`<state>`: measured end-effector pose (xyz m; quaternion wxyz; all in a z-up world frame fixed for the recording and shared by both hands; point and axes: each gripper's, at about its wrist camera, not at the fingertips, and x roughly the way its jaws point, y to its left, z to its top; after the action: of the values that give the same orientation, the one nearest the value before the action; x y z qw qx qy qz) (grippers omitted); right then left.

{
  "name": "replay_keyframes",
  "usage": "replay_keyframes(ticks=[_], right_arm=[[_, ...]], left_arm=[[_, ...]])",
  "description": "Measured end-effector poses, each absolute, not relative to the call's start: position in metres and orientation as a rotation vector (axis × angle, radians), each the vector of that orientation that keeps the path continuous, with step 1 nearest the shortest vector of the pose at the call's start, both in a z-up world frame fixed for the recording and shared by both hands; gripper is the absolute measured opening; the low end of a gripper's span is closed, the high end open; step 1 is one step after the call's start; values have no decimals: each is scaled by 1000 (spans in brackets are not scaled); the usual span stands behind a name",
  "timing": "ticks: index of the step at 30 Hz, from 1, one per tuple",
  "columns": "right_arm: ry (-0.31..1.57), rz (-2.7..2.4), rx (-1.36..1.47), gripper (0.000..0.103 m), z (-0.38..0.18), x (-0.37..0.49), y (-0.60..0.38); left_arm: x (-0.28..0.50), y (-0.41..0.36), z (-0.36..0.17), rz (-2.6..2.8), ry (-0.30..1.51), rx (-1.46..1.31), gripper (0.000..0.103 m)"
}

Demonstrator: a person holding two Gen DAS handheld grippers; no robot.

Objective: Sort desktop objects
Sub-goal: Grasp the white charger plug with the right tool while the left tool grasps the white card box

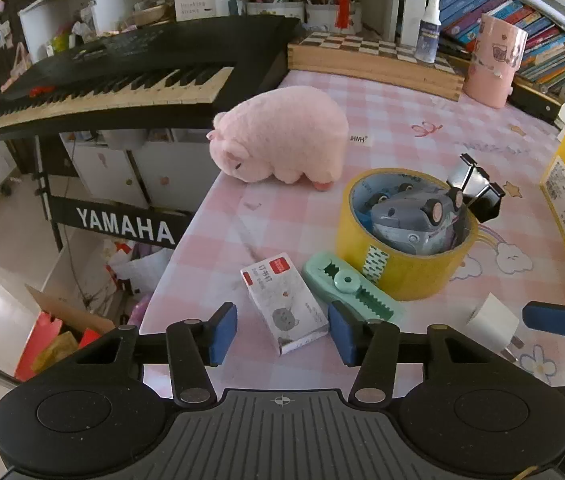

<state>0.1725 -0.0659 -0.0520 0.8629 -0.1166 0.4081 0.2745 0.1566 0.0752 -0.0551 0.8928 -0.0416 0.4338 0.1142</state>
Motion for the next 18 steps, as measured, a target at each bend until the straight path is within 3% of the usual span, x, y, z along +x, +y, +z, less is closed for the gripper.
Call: replay_keyframes(ticks=[8, 10, 11, 12, 18], right_arm=[[859, 604, -271, 53, -61, 184, -59], [843, 622, -277, 43, -62, 184, -58], [835, 631, -280, 33, -61, 183, -58], [825, 634, -288, 30, -61, 183, -57], [811, 599, -257, 30, -55, 187, -63]], left_arm=[[163, 79, -58, 250, 900, -102, 49], [163, 79, -58, 251, 893, -98, 36], [163, 80, -57, 251, 893, -103, 34], [163, 81, -57, 248, 892, -112, 30], [155, 87, -47, 230, 867, -173, 28]])
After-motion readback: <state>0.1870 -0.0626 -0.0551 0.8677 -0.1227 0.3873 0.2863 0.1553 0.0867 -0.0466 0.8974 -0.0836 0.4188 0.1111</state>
